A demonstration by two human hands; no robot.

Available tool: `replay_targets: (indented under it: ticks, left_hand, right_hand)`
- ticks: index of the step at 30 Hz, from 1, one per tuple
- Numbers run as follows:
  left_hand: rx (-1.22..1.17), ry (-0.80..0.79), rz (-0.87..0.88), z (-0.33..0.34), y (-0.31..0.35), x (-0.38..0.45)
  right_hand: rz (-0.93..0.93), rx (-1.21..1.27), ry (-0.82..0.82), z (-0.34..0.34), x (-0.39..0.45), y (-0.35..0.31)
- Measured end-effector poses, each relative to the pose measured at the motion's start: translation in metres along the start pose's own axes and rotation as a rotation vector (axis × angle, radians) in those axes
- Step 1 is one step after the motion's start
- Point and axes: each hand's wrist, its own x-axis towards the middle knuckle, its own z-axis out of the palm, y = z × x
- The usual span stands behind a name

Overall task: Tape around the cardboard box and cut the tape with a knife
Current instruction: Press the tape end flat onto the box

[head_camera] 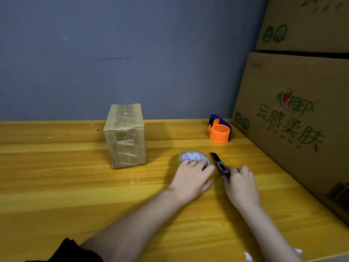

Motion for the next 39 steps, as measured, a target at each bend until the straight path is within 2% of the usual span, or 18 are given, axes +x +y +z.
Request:
replay_targets:
  ticks: [9,13,15,17,19,21,25,27,29,31,34,39]
  left_hand:
    - [-0.001,0.002,0.007,0.001,0.001,0.0]
    - [-0.064,-0.022,0.014,-0.006,0.0,-0.007]
    - [-0.086,-0.015,0.025,-0.014,-0.005,-0.019]
    - [-0.077,0.009,0.054,-0.028,-0.017,-0.031]
    - [-0.081,0.078,0.046,-0.047,-0.037,-0.042]
    - [-0.071,0.187,-0.017,-0.065,-0.06,-0.053]
    - [-0.053,0.395,-0.267,-0.098,-0.112,-0.075]
    - [-0.068,0.414,-0.41,-0.109,-0.135,-0.083]
    - [-0.108,0.382,-0.519,-0.114,-0.154,-0.087]
    - [-0.185,0.337,-0.575,-0.113,-0.171,-0.086]
    - [-0.38,0.287,-0.616,-0.106,-0.187,-0.077]
    - [-0.559,0.253,-0.647,-0.087,-0.195,-0.066]
  right_hand:
    - [-0.04,-0.125,0.076,0.007,-0.004,-0.001]
    - [0.005,-0.052,0.069,0.003,-0.003,0.0]
    - [-0.041,0.035,0.191,-0.006,-0.004,-0.002]
    - [-0.173,0.157,0.36,-0.02,-0.005,-0.013]
    - [-0.307,0.331,0.398,-0.035,-0.008,-0.037]
    - [-0.368,0.563,0.271,-0.038,-0.01,-0.072]
    - [-0.343,0.86,-0.146,-0.017,-0.007,-0.146]
    - [-0.265,1.002,-0.351,-0.005,-0.008,-0.178]
    - [-0.169,1.088,-0.477,-0.001,-0.013,-0.199]
    - [-0.078,1.189,-0.527,-0.001,-0.018,-0.213]
    - [0.008,1.35,-0.51,0.001,-0.024,-0.23]
    - [0.025,1.431,-0.462,0.006,-0.022,-0.243]
